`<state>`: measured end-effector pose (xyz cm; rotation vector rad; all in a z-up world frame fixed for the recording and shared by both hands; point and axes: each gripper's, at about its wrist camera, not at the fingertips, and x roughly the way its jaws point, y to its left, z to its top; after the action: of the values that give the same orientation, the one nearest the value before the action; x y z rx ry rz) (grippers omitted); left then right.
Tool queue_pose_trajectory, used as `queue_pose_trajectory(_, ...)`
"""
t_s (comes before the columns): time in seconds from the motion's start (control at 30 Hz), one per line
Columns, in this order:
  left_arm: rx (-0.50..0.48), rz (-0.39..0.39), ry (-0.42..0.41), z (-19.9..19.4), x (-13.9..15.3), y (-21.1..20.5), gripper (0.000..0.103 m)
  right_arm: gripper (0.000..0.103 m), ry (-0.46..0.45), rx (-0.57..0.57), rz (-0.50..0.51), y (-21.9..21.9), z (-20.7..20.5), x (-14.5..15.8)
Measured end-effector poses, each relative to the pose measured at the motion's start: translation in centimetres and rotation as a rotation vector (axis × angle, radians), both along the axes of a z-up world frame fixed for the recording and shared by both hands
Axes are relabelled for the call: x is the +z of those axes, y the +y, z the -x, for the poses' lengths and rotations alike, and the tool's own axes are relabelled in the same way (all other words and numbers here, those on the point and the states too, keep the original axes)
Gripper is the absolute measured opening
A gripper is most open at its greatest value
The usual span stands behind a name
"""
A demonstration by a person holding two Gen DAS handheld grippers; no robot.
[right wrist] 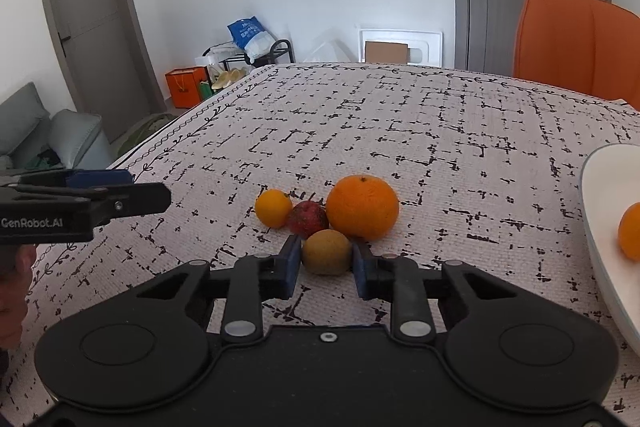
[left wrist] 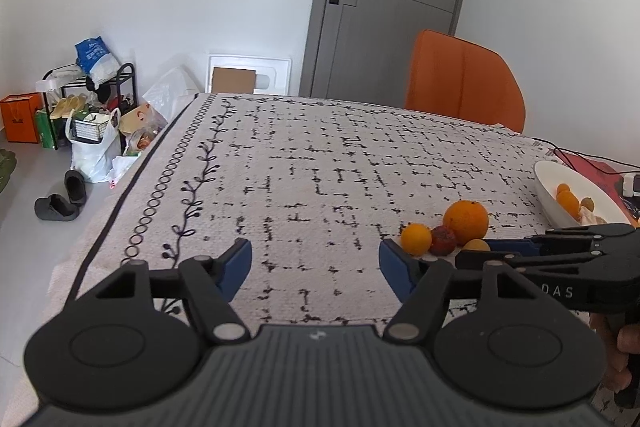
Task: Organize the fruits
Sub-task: 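Grasp the yellow round fruit with the right tool while the left tool grasps a small mandarin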
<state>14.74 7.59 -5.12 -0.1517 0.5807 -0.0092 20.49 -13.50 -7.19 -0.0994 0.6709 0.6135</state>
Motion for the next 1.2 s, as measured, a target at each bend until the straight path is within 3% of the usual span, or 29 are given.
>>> queue_pose_trajectory(0.93,-0.171,-0.03,0.019,-4.8,-1.5,-5.9,0.044,0.026,-0.055,-0.118,-0.043,-6.1,1.8,2.7)
queue_pose_trajectory(1.13,-0.197,-0.03,0.023,-5.3,-1.6,-6.7,0.02,0.026,-0.074,-0.158,-0.054,-8.0,2.2,3.2)
queue_pose_trajectory(1.2,-0.198,-0.016,0.028,-5.3,-1.6,-6.9,0.02,0.026,-0.083,-0.172,-0.057,-8.6,2.3,3.4)
